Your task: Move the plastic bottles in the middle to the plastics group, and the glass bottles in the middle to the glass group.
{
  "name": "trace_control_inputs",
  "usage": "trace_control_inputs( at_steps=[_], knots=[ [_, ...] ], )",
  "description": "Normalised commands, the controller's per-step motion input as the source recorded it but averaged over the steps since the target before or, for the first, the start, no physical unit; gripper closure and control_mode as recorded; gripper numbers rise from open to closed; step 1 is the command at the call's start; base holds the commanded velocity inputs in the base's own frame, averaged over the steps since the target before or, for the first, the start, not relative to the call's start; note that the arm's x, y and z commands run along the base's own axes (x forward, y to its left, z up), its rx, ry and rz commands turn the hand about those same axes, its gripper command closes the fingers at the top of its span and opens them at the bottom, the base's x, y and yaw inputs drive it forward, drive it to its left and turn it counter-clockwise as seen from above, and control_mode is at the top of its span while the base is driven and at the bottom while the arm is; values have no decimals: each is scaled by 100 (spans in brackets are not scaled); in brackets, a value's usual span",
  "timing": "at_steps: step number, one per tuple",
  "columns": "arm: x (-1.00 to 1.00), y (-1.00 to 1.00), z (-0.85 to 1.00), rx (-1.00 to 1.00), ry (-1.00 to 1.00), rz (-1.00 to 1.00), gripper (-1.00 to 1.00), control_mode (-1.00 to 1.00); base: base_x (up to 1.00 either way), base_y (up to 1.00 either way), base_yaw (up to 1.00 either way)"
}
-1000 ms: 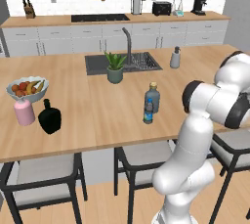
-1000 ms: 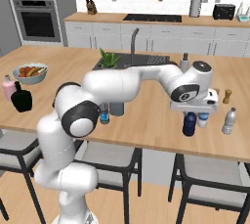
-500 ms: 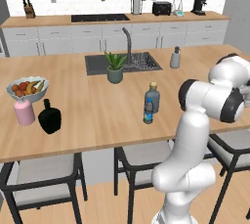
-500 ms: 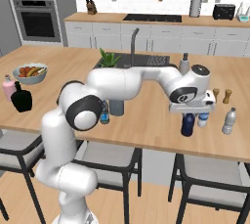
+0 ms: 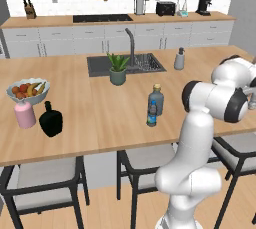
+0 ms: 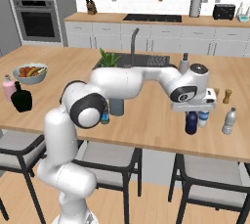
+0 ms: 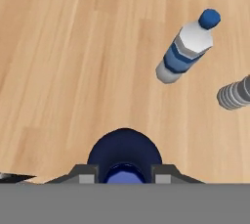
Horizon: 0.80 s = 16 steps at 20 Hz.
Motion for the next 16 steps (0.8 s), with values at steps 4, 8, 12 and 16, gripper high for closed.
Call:
trace_control_inputs(
  at_steps=[4, 8, 12, 16],
  knots=[
    [0, -37, -4, 0, -10, -15, 100, -100, 0, 0, 0],
    [0, -42, 0, 1, -5, -13, 100, -100, 0, 0, 0],
    [0, -16, 0, 0, 0, -4, 100, -100, 0, 0, 0],
    [0, 1, 0, 1, 0, 0, 100, -100, 0, 0, 0]
  ],
)
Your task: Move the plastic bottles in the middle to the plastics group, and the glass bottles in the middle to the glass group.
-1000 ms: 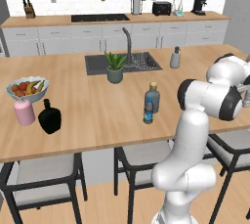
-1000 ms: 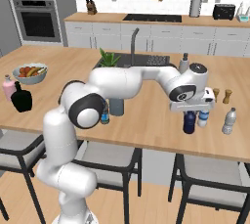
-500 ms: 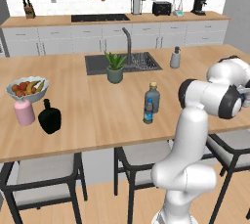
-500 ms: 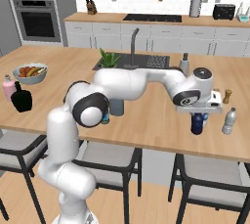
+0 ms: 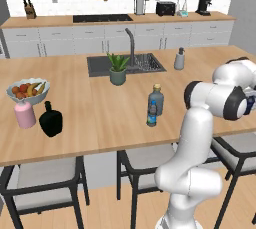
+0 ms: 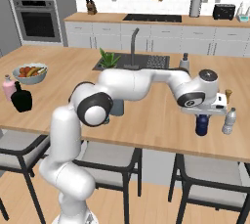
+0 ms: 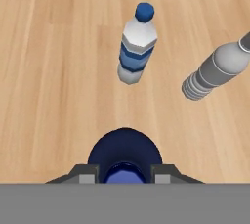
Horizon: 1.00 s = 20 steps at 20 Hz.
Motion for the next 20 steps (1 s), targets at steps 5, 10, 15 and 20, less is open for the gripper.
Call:
trace_control_inputs(
  at_steps=[5, 10, 15, 20],
  knots=[
    [0, 1, -8, 3, 0, 1, 100, -100, 0, 0, 0],
    [1, 2, -37, 0, 0, 0, 100, -100, 0, 0, 0],
    [3, 4, -45, 0, 0, 0, 100, -100, 0, 0, 0],
    [5, 0, -1, 0, 0, 0, 100, -100, 0, 0, 0]
  ],
)
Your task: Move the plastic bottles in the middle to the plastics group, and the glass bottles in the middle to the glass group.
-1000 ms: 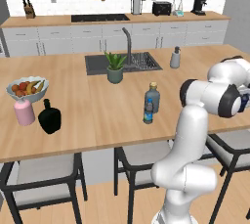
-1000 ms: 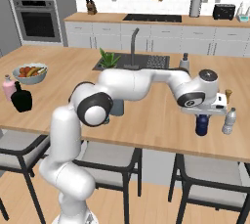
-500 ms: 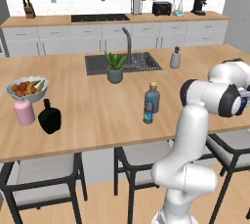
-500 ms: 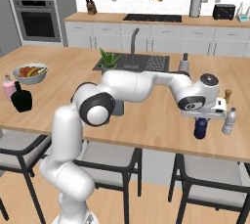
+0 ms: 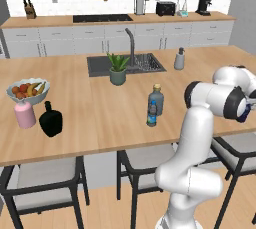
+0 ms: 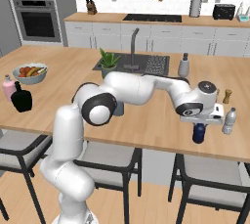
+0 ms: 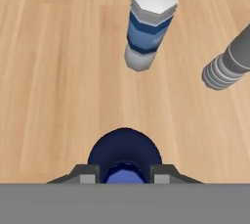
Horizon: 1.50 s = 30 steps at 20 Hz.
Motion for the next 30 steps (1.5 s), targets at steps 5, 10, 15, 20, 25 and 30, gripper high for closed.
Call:
trace_control_inputs(
  at_steps=[5, 10, 15, 20, 25, 30],
  knots=[
    [34, 0, 0, 0, 0, 0, 100, -100, 0, 0, 0],
    [14, 0, 0, 0, 0, 0, 100, -100, 0, 0, 0],
    [2, 0, -27, 0, 0, 0, 100, -100, 0, 0, 0],
    [0, 0, -12, 0, 0, 0, 100, -100, 0, 0, 0],
    [0, 0, -2, 0, 0, 0, 100, -100, 0, 0, 0],
    [3, 0, 0, 0, 0, 0, 100, -100, 0, 0, 0]
  ],
)
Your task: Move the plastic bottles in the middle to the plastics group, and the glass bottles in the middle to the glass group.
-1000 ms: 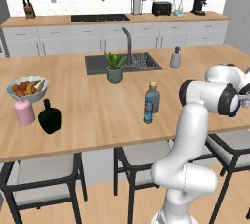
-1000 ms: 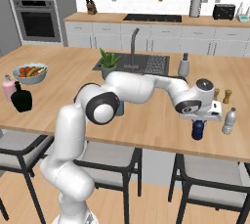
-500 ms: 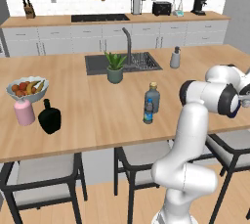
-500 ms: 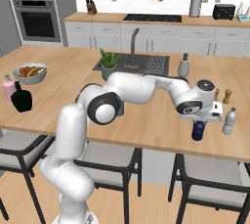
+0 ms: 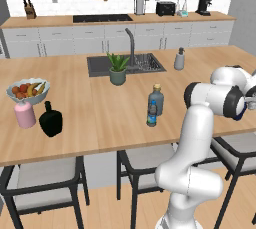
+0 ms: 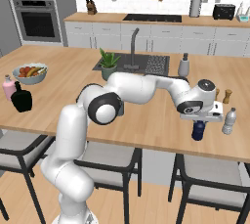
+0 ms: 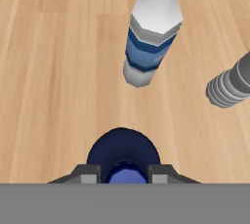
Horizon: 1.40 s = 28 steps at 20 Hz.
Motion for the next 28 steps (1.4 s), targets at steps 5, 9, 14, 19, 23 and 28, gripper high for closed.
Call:
trace_control_inputs(
  at_steps=[5, 9, 14, 19, 23, 28],
  knots=[
    [1, 0, 0, 0, 0, 0, -100, -100, 0, 0, 0],
    [0, 0, 0, 0, 0, 0, -100, -100, 0, 0, 0],
    [0, 0, 0, 0, 0, 0, -100, -100, 0, 0, 0],
    [-19, 20, 26, 0, -1, 0, -100, -100, 0, 0, 0],
    [-70, 51, 49, 0, -2, -5, -100, -100, 0, 0, 0],
    [-87, 82, 25, 1, 0, -14, -100, -100, 0, 0, 0]
  ],
)
